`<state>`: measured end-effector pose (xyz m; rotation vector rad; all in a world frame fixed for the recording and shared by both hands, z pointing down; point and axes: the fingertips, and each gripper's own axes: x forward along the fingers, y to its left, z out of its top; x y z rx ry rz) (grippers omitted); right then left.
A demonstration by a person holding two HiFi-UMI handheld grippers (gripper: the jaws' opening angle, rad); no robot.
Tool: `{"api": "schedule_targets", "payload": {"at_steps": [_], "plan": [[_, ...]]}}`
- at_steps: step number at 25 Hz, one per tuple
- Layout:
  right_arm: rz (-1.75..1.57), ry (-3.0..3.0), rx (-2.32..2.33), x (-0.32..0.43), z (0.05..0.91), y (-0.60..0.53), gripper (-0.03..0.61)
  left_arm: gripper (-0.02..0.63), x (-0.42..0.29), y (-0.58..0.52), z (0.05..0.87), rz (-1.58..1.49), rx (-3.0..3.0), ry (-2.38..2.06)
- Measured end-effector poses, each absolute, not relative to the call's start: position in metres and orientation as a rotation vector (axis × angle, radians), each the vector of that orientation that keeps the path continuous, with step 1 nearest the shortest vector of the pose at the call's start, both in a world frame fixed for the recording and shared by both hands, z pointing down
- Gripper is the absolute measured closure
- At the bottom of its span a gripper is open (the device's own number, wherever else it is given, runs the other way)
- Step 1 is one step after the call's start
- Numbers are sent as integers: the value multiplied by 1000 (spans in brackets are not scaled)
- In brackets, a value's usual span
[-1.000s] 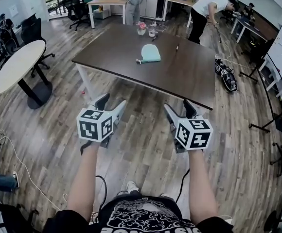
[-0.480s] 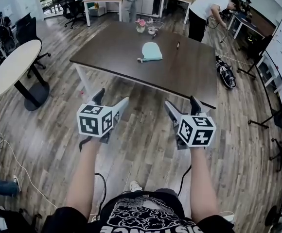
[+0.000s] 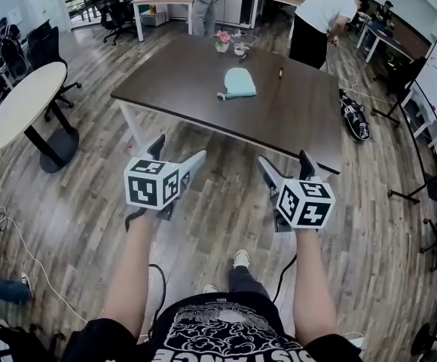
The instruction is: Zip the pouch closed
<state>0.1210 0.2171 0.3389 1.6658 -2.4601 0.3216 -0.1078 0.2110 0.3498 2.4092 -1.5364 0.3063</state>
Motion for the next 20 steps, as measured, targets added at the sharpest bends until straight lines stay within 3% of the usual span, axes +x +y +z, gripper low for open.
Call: {"api": "schedule_targets", "payload": {"at_steps": [20], "plan": [[433,-2499,1577,139,370,66,107,137,-88,76,373,380,2319,-1552]]}}
